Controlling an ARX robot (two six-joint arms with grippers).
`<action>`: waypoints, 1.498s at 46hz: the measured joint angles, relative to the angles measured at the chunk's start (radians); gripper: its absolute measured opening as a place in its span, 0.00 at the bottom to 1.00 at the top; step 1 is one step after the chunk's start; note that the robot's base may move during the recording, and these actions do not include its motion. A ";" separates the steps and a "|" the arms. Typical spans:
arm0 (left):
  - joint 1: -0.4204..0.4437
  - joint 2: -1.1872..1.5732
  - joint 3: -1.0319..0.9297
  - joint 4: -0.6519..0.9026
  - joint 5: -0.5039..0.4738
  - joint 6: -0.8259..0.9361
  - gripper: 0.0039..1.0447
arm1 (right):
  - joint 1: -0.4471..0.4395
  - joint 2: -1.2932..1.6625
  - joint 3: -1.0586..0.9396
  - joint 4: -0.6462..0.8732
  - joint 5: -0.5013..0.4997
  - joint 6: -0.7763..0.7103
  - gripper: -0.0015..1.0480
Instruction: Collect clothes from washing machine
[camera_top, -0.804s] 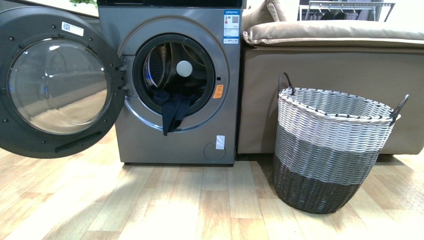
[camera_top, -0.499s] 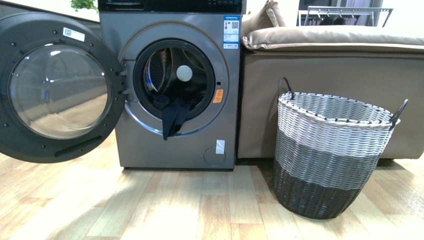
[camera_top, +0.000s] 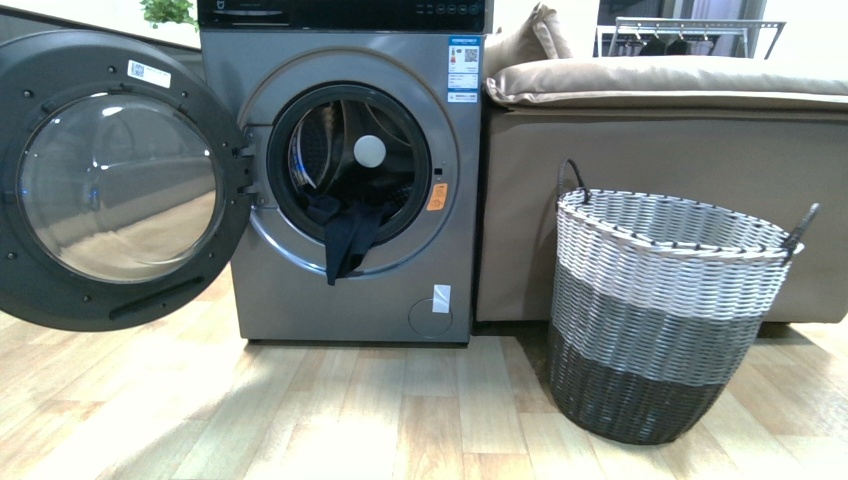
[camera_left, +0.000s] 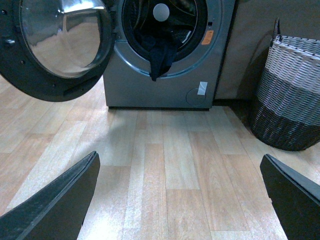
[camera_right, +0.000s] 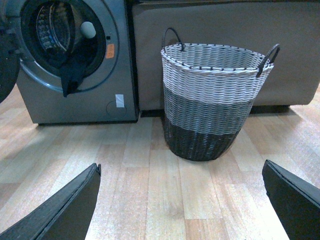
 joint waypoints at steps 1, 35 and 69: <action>0.000 0.000 0.000 0.000 0.000 0.000 0.94 | 0.000 0.000 0.000 0.000 0.000 0.000 0.92; 0.000 0.001 0.000 0.000 0.000 0.000 0.94 | 0.000 0.000 0.000 0.000 0.000 0.000 0.92; 0.000 0.001 0.000 0.000 0.000 0.000 0.94 | 0.000 0.000 0.000 0.000 0.000 0.000 0.92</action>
